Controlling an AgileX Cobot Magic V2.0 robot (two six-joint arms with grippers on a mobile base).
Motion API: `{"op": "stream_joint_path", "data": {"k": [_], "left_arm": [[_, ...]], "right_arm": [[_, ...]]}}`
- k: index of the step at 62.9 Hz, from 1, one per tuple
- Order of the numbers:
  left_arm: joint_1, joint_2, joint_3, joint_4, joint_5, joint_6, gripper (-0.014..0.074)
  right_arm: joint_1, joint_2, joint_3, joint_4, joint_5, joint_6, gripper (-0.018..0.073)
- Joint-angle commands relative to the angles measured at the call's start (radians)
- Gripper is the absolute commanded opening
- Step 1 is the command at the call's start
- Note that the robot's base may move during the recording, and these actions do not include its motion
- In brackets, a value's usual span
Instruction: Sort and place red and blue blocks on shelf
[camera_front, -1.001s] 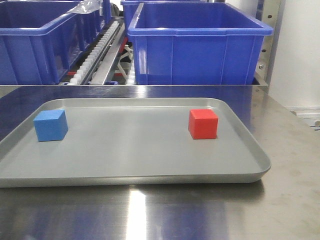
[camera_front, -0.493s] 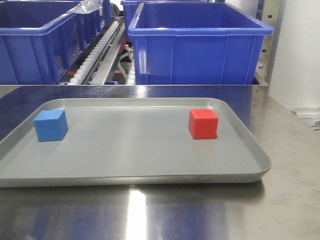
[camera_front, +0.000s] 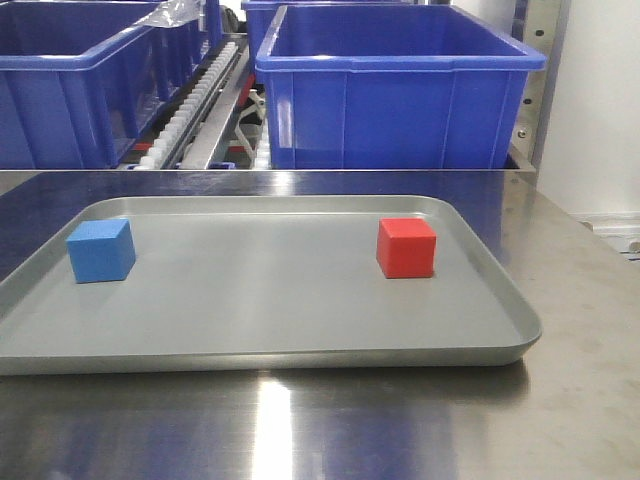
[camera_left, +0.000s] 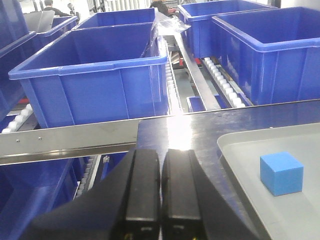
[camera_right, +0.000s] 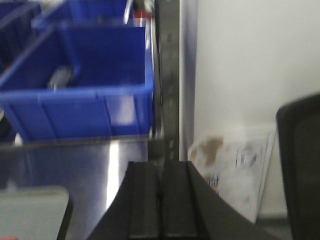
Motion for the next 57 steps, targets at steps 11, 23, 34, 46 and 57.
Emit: {"op": "stream_joint_path", "data": {"k": [11,23,34,46,57], "left_arm": [[0.004,-0.019,0.036,-0.001,-0.076,-0.006,0.0132],[0.004,-0.019,0.036,-0.001,-0.076,-0.006,0.0132],[0.004,-0.019,0.036,-0.001,-0.076,-0.006,0.0132],[0.004,-0.019,0.036,-0.001,-0.076,-0.006,0.0132],[0.004,-0.019,0.036,-0.001,-0.076,-0.006,0.0132]], "right_arm": [[0.053,0.252,-0.247,0.02,0.276,0.006,0.0058],[0.061,0.409,-0.321,0.039,0.433,0.006,0.0058],[0.061,0.508,-0.341,0.055,0.492,0.006,0.0058],[0.1,0.559,-0.341,0.054,0.493,-0.008,0.006],[0.167,0.596,-0.341,0.053,0.493,-0.076,0.0104]]}}
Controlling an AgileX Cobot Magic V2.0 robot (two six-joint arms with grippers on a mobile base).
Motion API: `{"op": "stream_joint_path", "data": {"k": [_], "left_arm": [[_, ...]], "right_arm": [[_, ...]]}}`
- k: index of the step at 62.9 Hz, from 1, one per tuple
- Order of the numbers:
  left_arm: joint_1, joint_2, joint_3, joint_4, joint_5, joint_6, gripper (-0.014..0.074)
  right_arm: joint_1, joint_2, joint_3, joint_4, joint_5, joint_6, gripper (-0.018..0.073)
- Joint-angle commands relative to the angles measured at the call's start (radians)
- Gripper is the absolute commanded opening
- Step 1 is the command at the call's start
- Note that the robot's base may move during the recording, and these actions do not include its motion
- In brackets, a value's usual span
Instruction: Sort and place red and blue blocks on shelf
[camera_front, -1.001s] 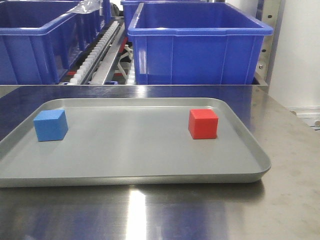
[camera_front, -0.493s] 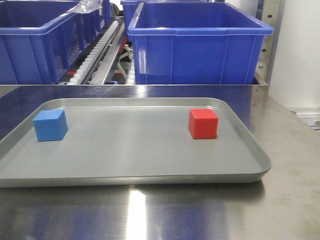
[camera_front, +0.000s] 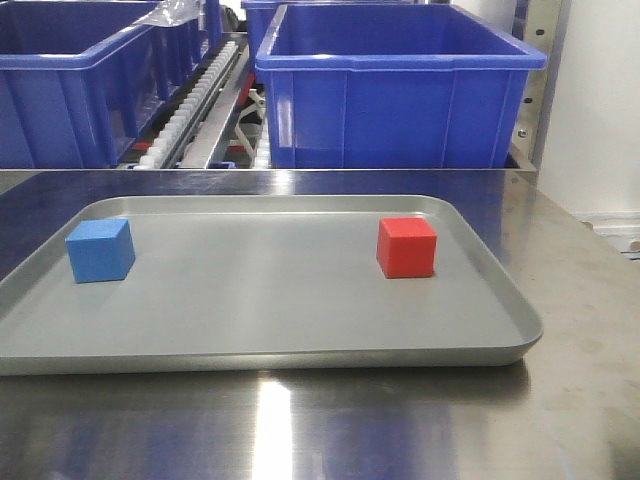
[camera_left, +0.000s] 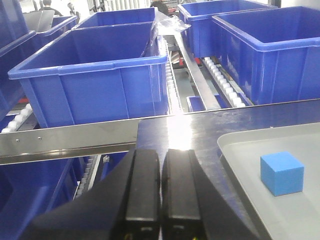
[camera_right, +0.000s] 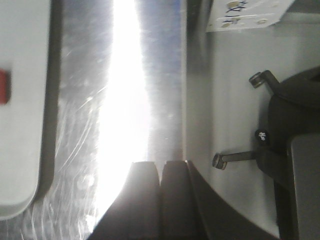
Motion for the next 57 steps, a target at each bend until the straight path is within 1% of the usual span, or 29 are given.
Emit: {"op": "stream_joint_path", "data": {"k": [1,7,8,13,16,31,57], "left_arm": [[0.004,-0.019,0.036,-0.001,-0.076,-0.006,0.0132],[0.004,-0.019,0.036,-0.001,-0.076,-0.006,0.0132],[0.004,-0.019,0.036,-0.001,-0.076,-0.006,0.0132],[0.004,-0.019,0.036,-0.001,-0.076,-0.006,0.0132],[0.004,-0.019,0.036,-0.001,-0.076,-0.006,0.0132],[0.004,-0.019,0.036,-0.001,-0.076,-0.006,0.0132],[0.004,-0.019,0.036,-0.001,-0.076,-0.006,0.0132]], "right_arm": [[0.03,0.002,-0.037,0.001,-0.039,-0.04,0.012],[0.058,0.029,-0.037,0.001,-0.04,-0.041,0.0295],[0.064,0.031,-0.037,0.001,-0.043,-0.041,0.0345],[0.088,0.048,-0.037,0.001,-0.056,-0.041,0.052],[0.107,0.054,-0.037,0.001,-0.069,-0.041,0.0579],[0.169,0.112,-0.088,0.004,-0.088,-0.027,0.058],[0.316,0.283,-0.298,0.023,-0.077,0.057,0.058]]}}
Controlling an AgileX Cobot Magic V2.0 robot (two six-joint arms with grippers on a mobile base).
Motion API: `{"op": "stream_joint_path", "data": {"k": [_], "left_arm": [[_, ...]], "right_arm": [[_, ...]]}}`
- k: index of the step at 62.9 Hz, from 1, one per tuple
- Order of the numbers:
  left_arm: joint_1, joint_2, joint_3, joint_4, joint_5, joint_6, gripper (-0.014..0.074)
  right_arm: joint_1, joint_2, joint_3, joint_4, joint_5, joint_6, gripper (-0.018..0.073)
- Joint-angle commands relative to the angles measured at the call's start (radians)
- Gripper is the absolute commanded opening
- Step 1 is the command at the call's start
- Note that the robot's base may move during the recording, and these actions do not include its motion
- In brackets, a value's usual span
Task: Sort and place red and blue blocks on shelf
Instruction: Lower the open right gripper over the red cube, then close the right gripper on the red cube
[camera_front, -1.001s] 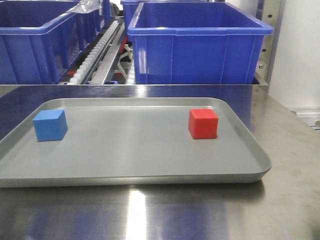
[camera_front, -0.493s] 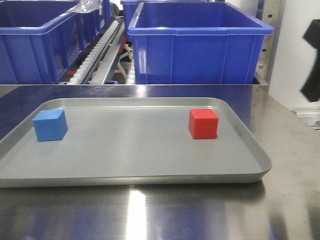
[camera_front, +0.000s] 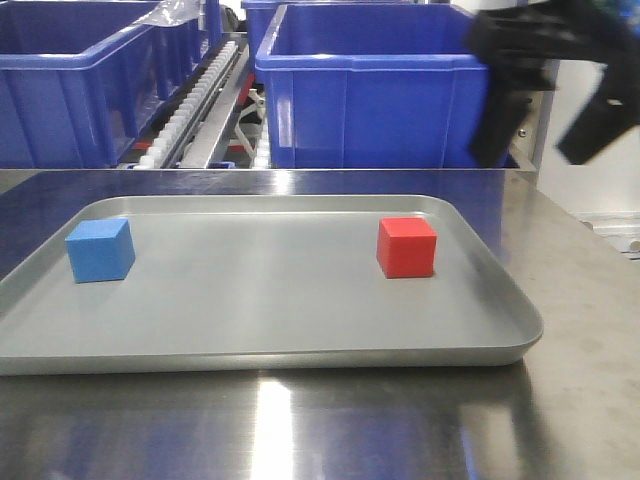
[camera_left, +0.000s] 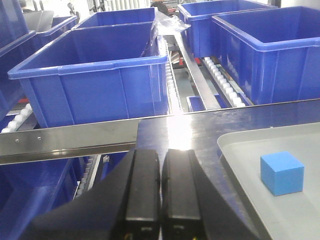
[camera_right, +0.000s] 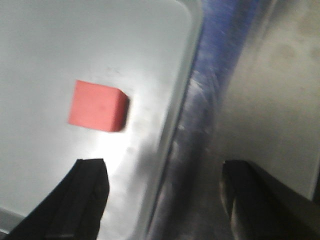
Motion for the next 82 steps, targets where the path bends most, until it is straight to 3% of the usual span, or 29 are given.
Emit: {"op": "stream_joint_path", "data": {"k": [1,24,70,82], "left_arm": [[0.004,-0.019,0.036,-0.001,-0.076,-0.006,0.0132],[0.004,-0.019,0.036,-0.001,-0.076,-0.006,0.0132],[0.004,-0.019,0.036,-0.001,-0.076,-0.006,0.0132],[0.004,-0.019,0.036,-0.001,-0.076,-0.006,0.0132]], "right_arm": [[0.03,0.008,-0.076,0.006,-0.035,0.026,0.058],[0.114,0.146,-0.187,0.008,-0.024,0.072,0.058],[0.125,0.266,-0.215,0.004,-0.004,0.073,0.058],[0.125,0.269,-0.215,-0.008,-0.005,0.073,0.0514]]}}
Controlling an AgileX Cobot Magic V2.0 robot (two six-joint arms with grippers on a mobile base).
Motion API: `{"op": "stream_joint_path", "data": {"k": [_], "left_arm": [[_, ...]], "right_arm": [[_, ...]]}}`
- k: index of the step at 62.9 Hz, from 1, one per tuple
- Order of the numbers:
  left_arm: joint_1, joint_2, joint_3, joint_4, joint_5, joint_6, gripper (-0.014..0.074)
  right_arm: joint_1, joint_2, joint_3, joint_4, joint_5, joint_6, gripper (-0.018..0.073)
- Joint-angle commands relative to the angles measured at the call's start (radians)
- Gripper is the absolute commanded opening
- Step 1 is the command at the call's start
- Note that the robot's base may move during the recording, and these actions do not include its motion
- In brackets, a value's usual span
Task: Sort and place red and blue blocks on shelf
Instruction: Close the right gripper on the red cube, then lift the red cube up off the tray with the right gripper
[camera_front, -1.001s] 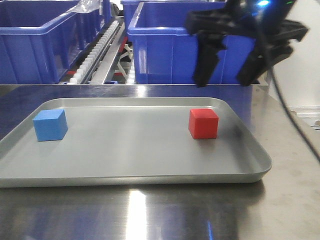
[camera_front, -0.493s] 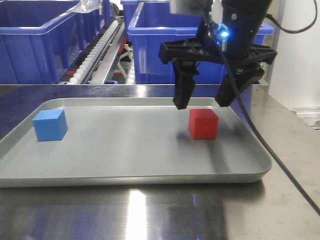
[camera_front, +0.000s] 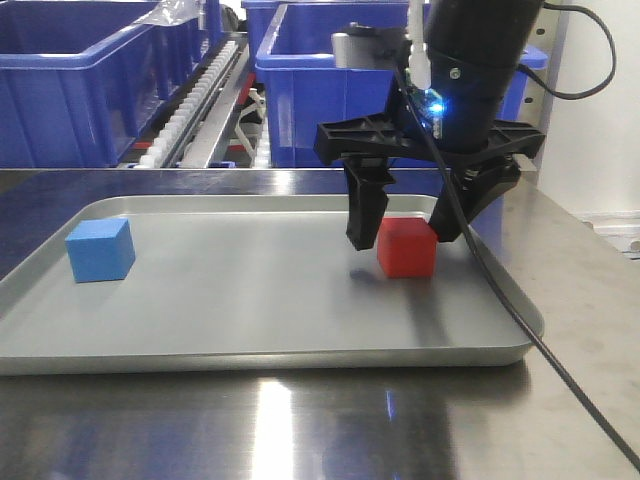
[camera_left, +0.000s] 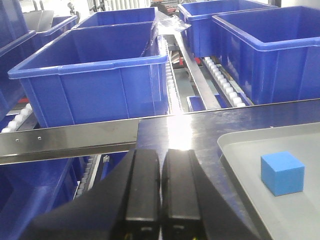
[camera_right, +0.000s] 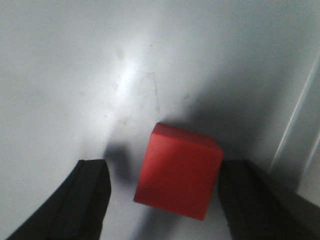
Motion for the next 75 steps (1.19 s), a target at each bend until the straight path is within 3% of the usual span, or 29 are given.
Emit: {"op": "stream_joint_path", "data": {"k": [1,54,58,65,72,75], "left_arm": [[0.004,-0.019,0.036,-0.001,-0.076,-0.006,0.0132],[0.004,-0.019,0.036,-0.001,-0.076,-0.006,0.0132],[0.004,-0.019,0.036,-0.001,-0.076,-0.006,0.0132],[0.004,-0.019,0.036,-0.001,-0.076,-0.006,0.0132],[0.004,-0.019,0.036,-0.001,-0.076,-0.006,0.0132],[0.004,-0.019,0.036,-0.001,-0.076,-0.006,0.0132]], "right_arm": [[0.003,-0.044,-0.034,-0.013,-0.026,-0.003,0.0509],[0.003,0.001,-0.034,-0.016,-0.031,-0.003,0.0484],[0.003,-0.001,-0.037,-0.016,-0.029,-0.003,0.0438],[0.003,-0.004,-0.061,-0.019,-0.016,-0.003,0.0288],[0.003,-0.023,-0.101,-0.019,-0.008,-0.003,0.0082],[0.003,-0.038,-0.113,-0.019,-0.008,-0.003,0.0041]]}}
